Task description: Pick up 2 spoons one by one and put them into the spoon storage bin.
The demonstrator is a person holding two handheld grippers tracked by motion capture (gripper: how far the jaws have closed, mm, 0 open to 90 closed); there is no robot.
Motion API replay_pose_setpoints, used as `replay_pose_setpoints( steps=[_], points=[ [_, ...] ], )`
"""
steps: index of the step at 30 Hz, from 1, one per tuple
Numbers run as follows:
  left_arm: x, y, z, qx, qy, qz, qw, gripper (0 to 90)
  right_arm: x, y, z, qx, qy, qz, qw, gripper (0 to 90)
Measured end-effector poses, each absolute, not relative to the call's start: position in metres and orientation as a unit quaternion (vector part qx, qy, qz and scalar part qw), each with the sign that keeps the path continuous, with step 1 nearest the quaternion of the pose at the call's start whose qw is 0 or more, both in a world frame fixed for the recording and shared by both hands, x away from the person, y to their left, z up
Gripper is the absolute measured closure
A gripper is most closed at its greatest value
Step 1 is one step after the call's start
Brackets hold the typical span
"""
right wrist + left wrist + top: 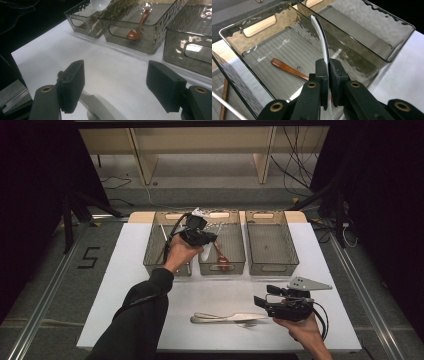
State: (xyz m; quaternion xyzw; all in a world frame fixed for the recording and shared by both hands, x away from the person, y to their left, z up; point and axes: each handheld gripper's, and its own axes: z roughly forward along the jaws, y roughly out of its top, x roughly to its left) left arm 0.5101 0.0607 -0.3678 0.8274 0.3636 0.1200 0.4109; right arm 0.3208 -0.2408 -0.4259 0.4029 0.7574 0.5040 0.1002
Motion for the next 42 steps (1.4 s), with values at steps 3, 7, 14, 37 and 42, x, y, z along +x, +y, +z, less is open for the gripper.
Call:
replay_pose_setpoints(
  steps=[3,7,14,37,42],
  points=[
    [0.513,0.059,-0.370,0.827,0.366,0.124,0.407,85.3,0.321,-0.241,-0.426,0.403,0.758,0.504,0.100,31.8],
    [0.517,0.058,-0.374,0.821,0.375,0.125,0.412,85.2,0.321,-0.240,-0.426,0.402,0.758,0.504,0.099,31.8],
    [0.520,0.057,-0.382,0.820,0.380,0.130,0.408,85.1,0.321,-0.241,-0.426,0.402,0.758,0.504,0.099,31.8],
    [0.526,0.057,-0.399,0.817,0.400,0.131,0.395,81.0,0.320,-0.240,-0.426,0.400,0.758,0.505,0.099,31.8],
    [0.524,0.061,-0.392,0.813,0.406,0.127,0.397,70.5,0.320,-0.240,-0.426,0.399,0.759,0.505,0.099,31.9]
  ],
)
